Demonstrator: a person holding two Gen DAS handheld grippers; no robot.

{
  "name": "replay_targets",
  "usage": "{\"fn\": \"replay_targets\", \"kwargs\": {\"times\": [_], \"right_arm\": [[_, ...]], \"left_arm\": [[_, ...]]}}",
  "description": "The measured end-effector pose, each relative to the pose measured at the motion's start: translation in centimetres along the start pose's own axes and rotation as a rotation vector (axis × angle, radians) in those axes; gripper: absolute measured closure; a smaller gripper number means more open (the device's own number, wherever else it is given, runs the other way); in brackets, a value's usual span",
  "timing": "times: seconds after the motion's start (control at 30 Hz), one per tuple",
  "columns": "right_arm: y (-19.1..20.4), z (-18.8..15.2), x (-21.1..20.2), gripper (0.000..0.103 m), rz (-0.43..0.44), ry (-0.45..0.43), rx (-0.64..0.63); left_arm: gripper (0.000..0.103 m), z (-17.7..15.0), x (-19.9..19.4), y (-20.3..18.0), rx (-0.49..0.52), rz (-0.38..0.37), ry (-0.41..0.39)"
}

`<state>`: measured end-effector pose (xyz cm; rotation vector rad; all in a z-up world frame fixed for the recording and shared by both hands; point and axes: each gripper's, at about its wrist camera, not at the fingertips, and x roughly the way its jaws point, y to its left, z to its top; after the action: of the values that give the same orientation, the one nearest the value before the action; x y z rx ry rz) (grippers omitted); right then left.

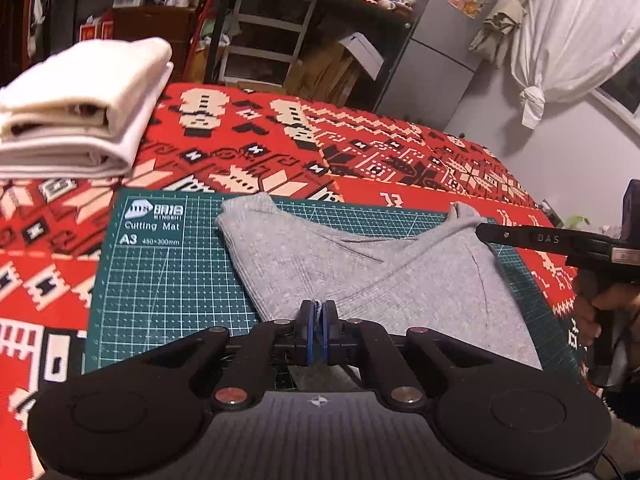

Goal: Fold clothes

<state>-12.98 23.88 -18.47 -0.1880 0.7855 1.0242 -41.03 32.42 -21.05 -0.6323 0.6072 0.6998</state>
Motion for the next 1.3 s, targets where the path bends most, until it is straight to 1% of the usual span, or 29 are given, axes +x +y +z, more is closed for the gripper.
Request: {"fn": "replay_targets", "kwargs": {"times": [0.1,0.37,0.4,0.43,0.47,0.6,0.63,0.7,0.77,0.87,0.9,0.93,0.97,1.1,1.23,1.3], "right_arm": [[-0.9,0.3,0.6,0.093,-0.017,-0.003,0.027],[-0.6,0.6,1.2,0.092,-0.056,0.001,-0.012],[-0.1,0.6,0.6,0.092,-0.055,-0.017,-0.029],[0.4,0.6,-0.1,0.092,-0.053,-0.037,-0.046],[1.1,0.6,-0.5,0.092,-0.013,-0.037,-0.063],[3.3,0.3,0.7,0.092,0.039,0.021,-0.146],[3.5,0.3,1.2,0.092,0.030,0.024,-0.154],[3.3,0.6,2.1,0.092,0.029,0.028,-0.125],[3.1,0.9,1.9,0.092,0.035,0.021,-0.098],[3.4,0.6,0.1,0.091,0.051,0.002,-0.111],[3.6,0.4,-0.8,0.091,0.061,-0.001,-0.120],[3.7,-0.1,-1.8,0.091,0.077,0.000,-0.124],[3.9,-0.7,-2.9,0.091,0.098,0.003,-0.130],[4.8,-3.4,-7.0,0.091,0.161,0.015,-0.150],[5.9,-6.2,-10.0,0.091,0.211,0.039,-0.146],[6.4,-7.3,-11.1,0.091,0.225,0.042,-0.143]], "left_arm": [[0.098,0.1,0.3,0.0,0.005,-0.006,-0.003],[0.096,0.7,1.2,0.0,0.007,-0.001,-0.002],[0.096,0.8,1.2,-0.1,0.007,0.002,-0.002],[0.096,0.8,1.2,-0.1,0.007,0.004,-0.003],[0.096,0.8,1.2,-0.2,0.008,0.006,-0.003],[0.096,0.7,1.1,-0.3,0.009,0.012,-0.006],[0.096,0.7,1.1,-0.3,0.009,0.013,-0.007],[0.096,0.7,1.0,-0.3,0.008,0.016,-0.008],[0.096,0.6,0.7,-0.2,0.001,0.014,-0.012],[0.096,0.5,-0.3,0.0,-0.016,0.008,-0.022],[0.095,0.4,-0.7,0.1,-0.024,-0.001,-0.022],[0.092,0.4,-1.1,0.3,-0.034,-0.013,-0.022],[0.088,0.2,-1.6,0.4,-0.045,-0.031,-0.018],[0.088,-0.9,-3.6,0.1,-0.062,-0.128,0.025],[0.088,-3.0,-5.3,-2.1,0.012,-0.184,0.077],[0.082,-4.2,-5.7,-3.3,0.053,-0.192,0.094]]}}
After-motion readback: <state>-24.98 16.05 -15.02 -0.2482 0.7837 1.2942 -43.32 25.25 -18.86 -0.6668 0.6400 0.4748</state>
